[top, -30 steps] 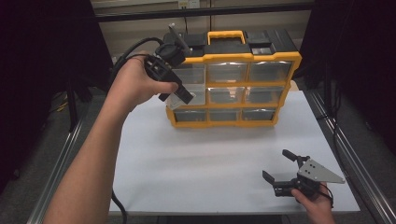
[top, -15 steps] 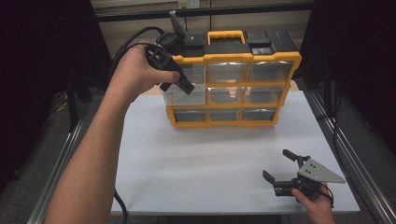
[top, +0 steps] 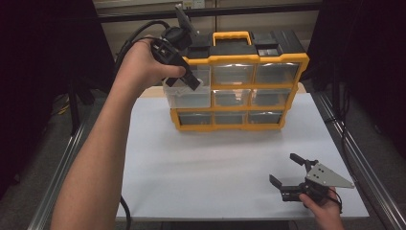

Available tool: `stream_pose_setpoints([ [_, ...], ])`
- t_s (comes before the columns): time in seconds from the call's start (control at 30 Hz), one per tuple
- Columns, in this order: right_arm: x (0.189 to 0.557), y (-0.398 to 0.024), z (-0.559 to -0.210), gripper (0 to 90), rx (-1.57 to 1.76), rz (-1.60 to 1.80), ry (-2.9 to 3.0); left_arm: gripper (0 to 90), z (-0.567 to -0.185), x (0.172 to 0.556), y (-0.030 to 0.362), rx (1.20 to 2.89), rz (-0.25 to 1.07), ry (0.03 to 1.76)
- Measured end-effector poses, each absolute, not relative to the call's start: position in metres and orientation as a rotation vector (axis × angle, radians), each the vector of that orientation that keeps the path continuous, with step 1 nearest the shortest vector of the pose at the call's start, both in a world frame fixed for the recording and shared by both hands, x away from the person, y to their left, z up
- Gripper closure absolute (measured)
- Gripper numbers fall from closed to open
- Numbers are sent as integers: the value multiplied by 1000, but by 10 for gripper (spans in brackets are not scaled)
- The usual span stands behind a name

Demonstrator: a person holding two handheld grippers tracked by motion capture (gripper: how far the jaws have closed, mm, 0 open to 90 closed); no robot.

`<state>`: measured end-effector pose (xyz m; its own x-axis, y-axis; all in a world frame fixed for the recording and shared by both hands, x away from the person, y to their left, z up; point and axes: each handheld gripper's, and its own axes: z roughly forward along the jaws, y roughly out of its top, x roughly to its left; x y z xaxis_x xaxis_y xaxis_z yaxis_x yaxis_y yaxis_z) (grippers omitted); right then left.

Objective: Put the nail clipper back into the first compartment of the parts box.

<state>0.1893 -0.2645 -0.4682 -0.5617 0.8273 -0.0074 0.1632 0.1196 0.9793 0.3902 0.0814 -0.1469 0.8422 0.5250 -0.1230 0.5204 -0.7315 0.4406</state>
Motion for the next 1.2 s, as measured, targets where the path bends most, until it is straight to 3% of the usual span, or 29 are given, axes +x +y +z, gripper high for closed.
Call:
stream_pose_setpoints([
  [1.2, 190, -265, -468, 0, 956, 1483, 1817, 777, -148, 411, 83, 2550, 62, 795],
])
